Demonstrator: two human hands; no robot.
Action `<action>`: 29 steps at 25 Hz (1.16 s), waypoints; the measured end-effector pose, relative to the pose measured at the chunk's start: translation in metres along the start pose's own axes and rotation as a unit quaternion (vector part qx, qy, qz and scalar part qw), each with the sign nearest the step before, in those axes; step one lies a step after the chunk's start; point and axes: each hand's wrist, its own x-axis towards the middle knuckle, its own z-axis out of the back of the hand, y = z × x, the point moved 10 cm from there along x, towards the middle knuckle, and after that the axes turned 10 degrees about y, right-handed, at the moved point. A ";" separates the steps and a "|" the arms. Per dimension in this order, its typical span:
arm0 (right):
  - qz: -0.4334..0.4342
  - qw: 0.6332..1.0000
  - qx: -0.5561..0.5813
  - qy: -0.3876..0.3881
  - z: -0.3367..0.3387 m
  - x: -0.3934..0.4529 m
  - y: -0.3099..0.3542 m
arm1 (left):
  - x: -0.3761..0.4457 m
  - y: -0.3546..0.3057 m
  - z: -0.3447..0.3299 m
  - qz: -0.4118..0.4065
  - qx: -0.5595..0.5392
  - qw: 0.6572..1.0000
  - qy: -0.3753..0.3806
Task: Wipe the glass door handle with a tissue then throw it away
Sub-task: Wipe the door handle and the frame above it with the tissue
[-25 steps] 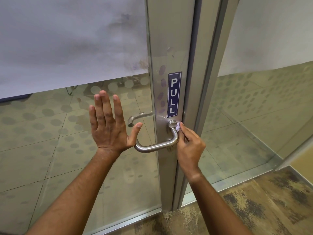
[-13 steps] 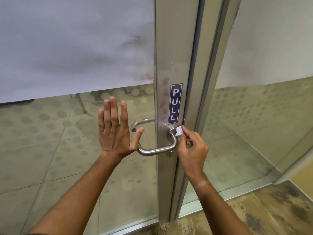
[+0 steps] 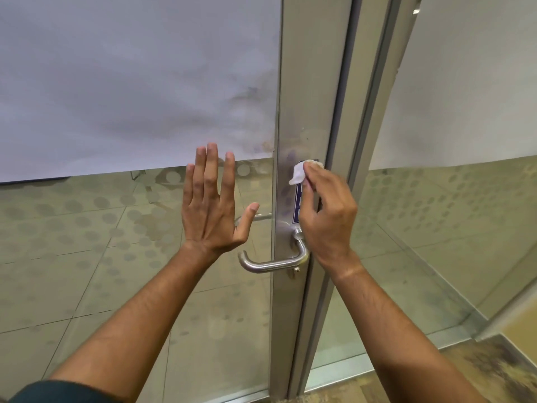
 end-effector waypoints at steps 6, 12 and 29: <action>0.029 0.999 -0.036 0.000 -0.008 0.020 0.009 | 0.022 0.005 0.006 0.007 0.038 0.999 0.000; 0.047 0.996 -0.068 0.028 -0.024 0.022 0.010 | 0.024 0.007 0.001 0.014 0.059 0.998 0.000; 0.117 0.948 -0.169 0.242 -0.080 -0.020 -0.009 | 0.025 0.010 -0.006 0.029 0.101 0.994 -0.014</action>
